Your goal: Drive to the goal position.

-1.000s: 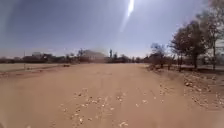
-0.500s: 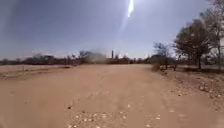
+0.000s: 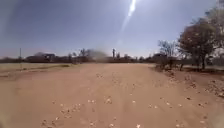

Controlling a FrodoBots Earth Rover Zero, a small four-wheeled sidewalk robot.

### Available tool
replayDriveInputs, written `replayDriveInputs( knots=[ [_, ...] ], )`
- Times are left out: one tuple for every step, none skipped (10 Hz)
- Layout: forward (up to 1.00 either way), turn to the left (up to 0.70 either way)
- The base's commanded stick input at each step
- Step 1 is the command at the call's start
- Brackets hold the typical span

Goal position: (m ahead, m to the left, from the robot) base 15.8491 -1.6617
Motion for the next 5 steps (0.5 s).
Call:
replayDriveInputs(
  knots=[
    [1.0, -0.27],
    [1.0, -0.27],
    [1.0, -0.27],
    [1.0, -0.26],
    [1.0, -0.13]
  ],
)
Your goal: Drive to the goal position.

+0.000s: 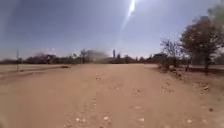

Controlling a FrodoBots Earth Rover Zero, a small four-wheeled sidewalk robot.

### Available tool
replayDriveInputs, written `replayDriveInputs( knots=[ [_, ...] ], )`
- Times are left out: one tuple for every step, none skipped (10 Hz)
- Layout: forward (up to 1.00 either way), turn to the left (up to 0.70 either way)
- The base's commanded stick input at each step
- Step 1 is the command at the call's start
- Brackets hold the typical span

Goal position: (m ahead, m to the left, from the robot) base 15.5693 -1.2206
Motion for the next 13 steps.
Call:
replayDriveInputs(
  knots=[
    [1.0, 0.0],
    [1.0, 0.0],
    [1.0, 0.0],
    [1.0, 0.0],
    [1.0, 0.0],
    [1.0, 0.0],
    [1.0, 0.0],
    [1.0, 0.0],
    [1.0, 0.0],
    [1.0, 0.0],
    [1.0, 0.0],
    [1.0, 0.0],
    [1.0, 0.0]
  ],
)
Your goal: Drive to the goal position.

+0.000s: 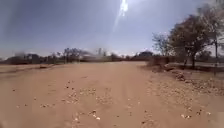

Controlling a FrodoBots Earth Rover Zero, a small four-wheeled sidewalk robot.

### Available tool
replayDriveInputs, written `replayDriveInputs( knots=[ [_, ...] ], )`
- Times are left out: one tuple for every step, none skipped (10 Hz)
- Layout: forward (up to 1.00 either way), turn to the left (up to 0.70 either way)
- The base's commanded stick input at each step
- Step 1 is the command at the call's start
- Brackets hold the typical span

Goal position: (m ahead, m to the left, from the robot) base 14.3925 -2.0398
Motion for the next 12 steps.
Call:
replayDriveInputs(
  knots=[
    [1.0, 0.0],
    [1.0, 0.0],
    [1.0, 0.0],
    [1.0, 0.0],
    [1.0, 0.0],
    [1.0, 0.0],
    [1.0, 0.0],
    [1.0, -0.07],
    [1.0, -0.19],
    [1.0, -0.22],
    [1.0, -0.09],
    [1.0, 0.0]
  ],
)
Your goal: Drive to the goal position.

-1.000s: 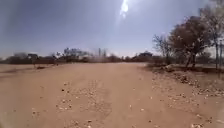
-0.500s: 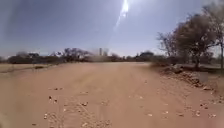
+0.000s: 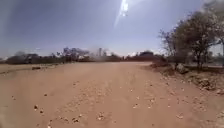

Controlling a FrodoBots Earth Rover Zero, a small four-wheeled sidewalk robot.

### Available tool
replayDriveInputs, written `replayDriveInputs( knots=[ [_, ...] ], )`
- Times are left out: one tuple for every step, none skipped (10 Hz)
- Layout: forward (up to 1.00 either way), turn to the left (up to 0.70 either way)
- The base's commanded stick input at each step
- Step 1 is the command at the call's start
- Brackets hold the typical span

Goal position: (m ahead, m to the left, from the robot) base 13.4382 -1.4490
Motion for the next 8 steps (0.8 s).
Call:
replayDriveInputs(
  knots=[
    [1.0, 0.0],
    [1.0, 0.0],
    [1.0, 0.0],
    [1.0, 0.0],
    [1.0, 0.0],
    [1.0, 0.0],
    [1.0, 0.0],
    [1.0, 0.0]
  ],
)
